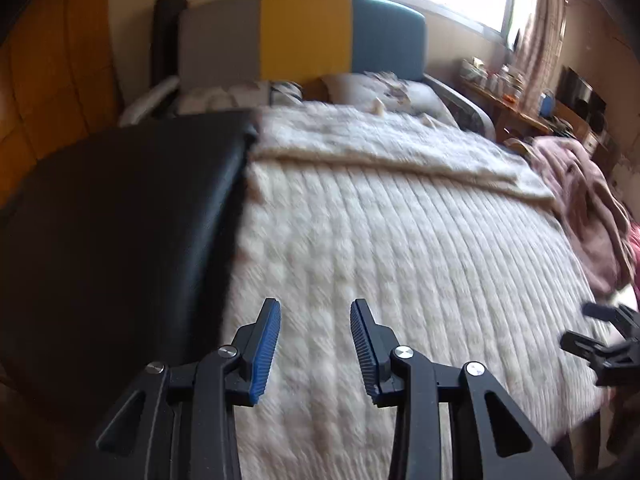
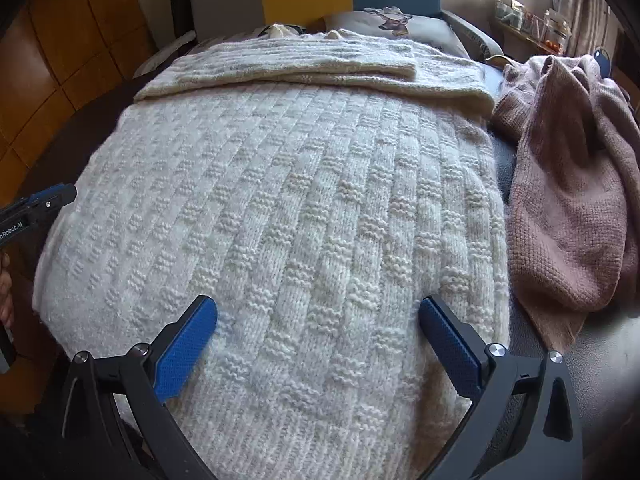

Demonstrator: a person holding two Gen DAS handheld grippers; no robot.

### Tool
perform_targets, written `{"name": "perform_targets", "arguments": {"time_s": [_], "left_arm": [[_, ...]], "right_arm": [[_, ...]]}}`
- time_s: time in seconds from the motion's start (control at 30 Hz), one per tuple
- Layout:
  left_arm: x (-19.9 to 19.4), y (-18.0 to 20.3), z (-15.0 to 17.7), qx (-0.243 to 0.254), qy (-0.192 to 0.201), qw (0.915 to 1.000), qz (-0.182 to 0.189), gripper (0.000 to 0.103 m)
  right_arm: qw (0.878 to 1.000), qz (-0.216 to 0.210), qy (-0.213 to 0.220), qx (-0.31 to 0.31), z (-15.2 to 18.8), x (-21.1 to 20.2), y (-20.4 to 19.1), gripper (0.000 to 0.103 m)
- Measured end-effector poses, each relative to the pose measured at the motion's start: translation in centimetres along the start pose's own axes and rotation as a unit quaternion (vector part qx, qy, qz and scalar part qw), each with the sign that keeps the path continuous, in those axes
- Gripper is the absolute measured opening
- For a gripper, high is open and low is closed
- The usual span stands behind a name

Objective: Fold clothes

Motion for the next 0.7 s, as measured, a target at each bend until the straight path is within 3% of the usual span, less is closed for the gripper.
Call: {"name": "perform_targets", "arguments": {"time_s": [0.1,0.27,0.47,0.6,0.63,0.7], "left_arm": [[0.9,-0.2,-1.3,-0.001,-0.012,0.9998,0.014,0.037],[4.1,-0.9,-4.5,-0.021,-0.025,0.9982,0.050,0.037],[7.1,-1.8,-7.6,-0.015,-0.024,0.9975,0.065,0.037],[10.1,-2.0,-6.6,0.018,-0.063,0.9969,0.043,0.037],[10.0,-2.0,-6.4,0.033,-0.054,0.9973,0.039,0.037],[9.7,-1.7,-6.2,0.056,-0.044,0.9968,0.037,0.037]], "right_arm": [[0.999,-0.001,0.040,-0.015,-2.2,-1.2,-0.4,0.103],[0.998,0.003,0.058,-0.026,-6.3,0.0,0.1,0.103],[0.999,0.011,0.040,-0.031,-8.3,1.9,1.3,0.103],[0.998,0.053,-0.006,-0.030,-7.7,4.4,3.4,0.103],[0.997,0.068,-0.027,-0.028,-7.1,5.2,4.2,0.103],[0.998,0.050,-0.023,-0.009,-6.8,5.2,5.4,0.103]]}}
Point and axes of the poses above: each gripper's, at about its wrist camera, not at the fingertips, and x roughly the way its jaws point, y to its right, z to its underside, the point moved 6 cm from there along x, roughly the way its jaws point
